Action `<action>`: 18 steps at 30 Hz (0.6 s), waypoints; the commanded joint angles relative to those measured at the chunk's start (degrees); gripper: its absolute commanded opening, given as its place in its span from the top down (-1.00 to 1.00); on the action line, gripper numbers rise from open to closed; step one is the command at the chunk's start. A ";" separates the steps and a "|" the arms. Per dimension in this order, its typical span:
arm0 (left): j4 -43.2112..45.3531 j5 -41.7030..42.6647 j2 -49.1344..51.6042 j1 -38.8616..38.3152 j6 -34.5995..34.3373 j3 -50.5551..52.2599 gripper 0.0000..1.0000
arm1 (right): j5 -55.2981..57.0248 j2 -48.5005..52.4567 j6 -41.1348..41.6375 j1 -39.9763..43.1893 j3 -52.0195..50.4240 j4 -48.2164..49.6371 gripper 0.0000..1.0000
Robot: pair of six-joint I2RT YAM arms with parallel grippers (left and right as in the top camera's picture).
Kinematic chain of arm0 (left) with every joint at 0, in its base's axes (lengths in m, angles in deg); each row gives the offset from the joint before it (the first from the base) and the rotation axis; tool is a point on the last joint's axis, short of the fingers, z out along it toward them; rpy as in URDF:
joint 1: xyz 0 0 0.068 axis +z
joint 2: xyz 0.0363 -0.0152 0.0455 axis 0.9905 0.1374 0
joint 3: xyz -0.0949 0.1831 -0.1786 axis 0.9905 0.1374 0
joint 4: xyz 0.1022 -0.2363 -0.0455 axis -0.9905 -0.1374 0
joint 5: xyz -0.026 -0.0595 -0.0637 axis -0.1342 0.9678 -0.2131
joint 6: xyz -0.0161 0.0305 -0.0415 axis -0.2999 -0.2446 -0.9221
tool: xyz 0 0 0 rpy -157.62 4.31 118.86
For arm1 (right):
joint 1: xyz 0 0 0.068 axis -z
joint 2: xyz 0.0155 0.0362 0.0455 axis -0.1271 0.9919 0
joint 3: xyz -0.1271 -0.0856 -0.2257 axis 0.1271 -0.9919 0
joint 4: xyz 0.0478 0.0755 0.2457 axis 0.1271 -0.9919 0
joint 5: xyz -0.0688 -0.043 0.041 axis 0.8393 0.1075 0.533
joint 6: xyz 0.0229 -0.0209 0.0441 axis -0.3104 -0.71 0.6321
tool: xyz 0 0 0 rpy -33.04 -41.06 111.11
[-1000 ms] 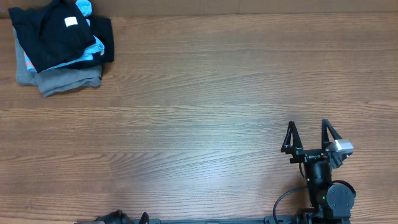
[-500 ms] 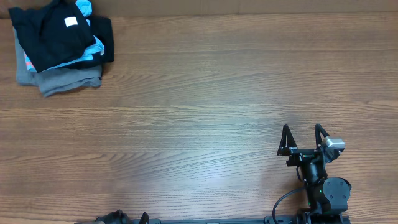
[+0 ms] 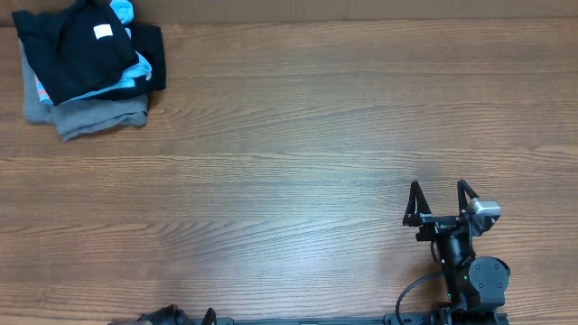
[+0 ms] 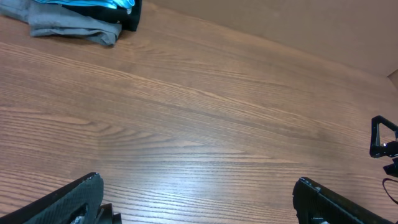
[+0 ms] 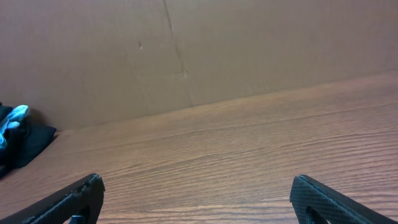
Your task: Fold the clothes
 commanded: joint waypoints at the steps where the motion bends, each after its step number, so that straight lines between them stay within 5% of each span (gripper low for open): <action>1: 0.11 -0.17 -0.50 0.09 -0.79 0.00 -1.00 | -0.31 -0.57 -0.24 0.15 -0.61 0.26 -1.00; 18: 0.74 -7.17 -0.50 0.09 -0.79 0.09 -1.00 | -0.31 -0.57 -0.24 0.15 -0.61 0.26 -1.00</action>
